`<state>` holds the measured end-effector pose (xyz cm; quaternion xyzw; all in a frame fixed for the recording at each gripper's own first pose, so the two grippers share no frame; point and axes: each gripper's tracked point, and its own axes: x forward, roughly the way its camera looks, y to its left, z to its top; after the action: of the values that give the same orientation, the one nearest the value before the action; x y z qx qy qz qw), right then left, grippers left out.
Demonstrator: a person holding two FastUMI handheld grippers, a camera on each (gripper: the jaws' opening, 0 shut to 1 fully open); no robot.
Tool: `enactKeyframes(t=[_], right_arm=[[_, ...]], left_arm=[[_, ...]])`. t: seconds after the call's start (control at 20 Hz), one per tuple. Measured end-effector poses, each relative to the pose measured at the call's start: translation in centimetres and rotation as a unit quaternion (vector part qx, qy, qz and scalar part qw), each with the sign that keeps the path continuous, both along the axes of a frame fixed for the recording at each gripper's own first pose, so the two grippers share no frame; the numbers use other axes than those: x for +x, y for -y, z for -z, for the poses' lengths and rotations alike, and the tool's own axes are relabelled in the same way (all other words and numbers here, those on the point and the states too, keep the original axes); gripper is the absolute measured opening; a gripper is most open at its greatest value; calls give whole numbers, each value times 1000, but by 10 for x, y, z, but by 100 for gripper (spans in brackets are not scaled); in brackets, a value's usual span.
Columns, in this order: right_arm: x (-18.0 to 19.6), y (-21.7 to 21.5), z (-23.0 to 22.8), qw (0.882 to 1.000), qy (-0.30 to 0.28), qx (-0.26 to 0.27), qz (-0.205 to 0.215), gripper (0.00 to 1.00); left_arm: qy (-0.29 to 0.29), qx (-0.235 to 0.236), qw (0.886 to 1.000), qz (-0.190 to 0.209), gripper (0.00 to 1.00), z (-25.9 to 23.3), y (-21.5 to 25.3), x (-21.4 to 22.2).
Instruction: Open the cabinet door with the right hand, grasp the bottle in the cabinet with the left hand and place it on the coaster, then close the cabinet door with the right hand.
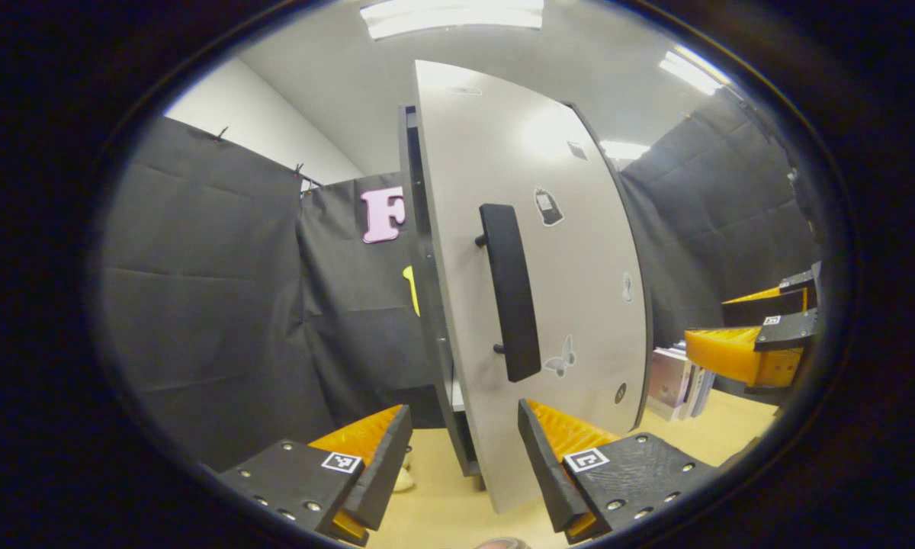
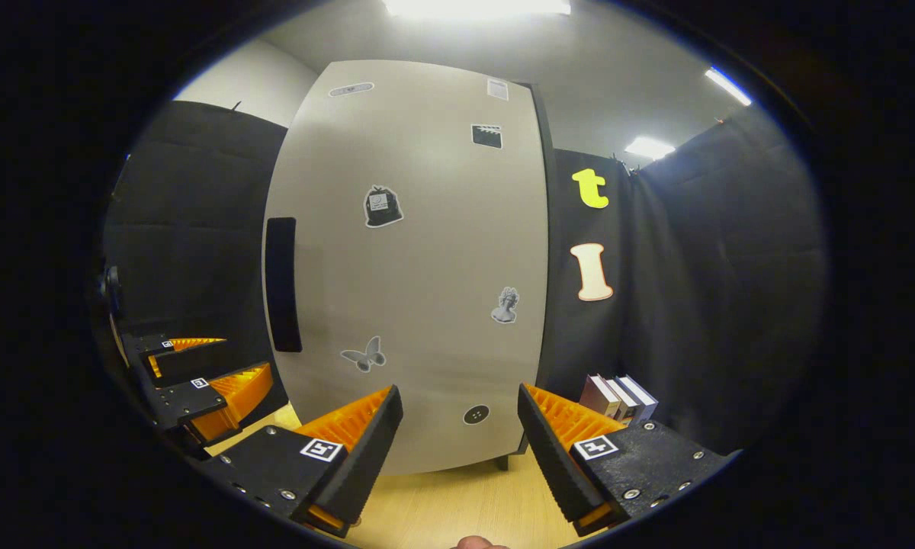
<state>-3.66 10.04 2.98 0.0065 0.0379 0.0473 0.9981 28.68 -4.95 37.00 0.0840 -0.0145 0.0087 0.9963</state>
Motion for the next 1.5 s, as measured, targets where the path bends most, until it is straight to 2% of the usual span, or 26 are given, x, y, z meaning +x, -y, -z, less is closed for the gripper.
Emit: enactKeyframes(t=[0.15,0.25,0.35,0.65,1.0,1.15,1.2,1.25,1.4,1.5], right_arm=[[3,4,-3,1000,4,8,2,94],[4,9,-1,1000,1,11,8,93],[5,10,1,1000,1,21,8,94],[5,12,9,1000,-9,26,11,94],[3,12,4,1000,-3,19,9,94],[-1,13,3,1000,-3,23,14,94],[0,15,5,1000,-6,22,15,94],[0,16,6,1000,-9,22,16,94],[-1,15,5,1000,-9,23,16,94],[-2,15,3,1000,-6,22,17,94]], left_arm=[[2,21,1000,2,78,5,15,-5],[2,10,1000,10,81,11,23,-5],[-2,9,1000,14,75,9,27,3],[0,14,1000,19,75,4,26,7],[-12,-6,1000,8,86,8,13,7],[-10,-12,1000,7,75,11,10,7],[-9,-10,1000,6,75,10,11,6],[-6,-10,1000,6,81,8,11,7],[-3,-12,1000,7,83,6,12,5],[-2,-13,1000,8,81,5,12,5]])
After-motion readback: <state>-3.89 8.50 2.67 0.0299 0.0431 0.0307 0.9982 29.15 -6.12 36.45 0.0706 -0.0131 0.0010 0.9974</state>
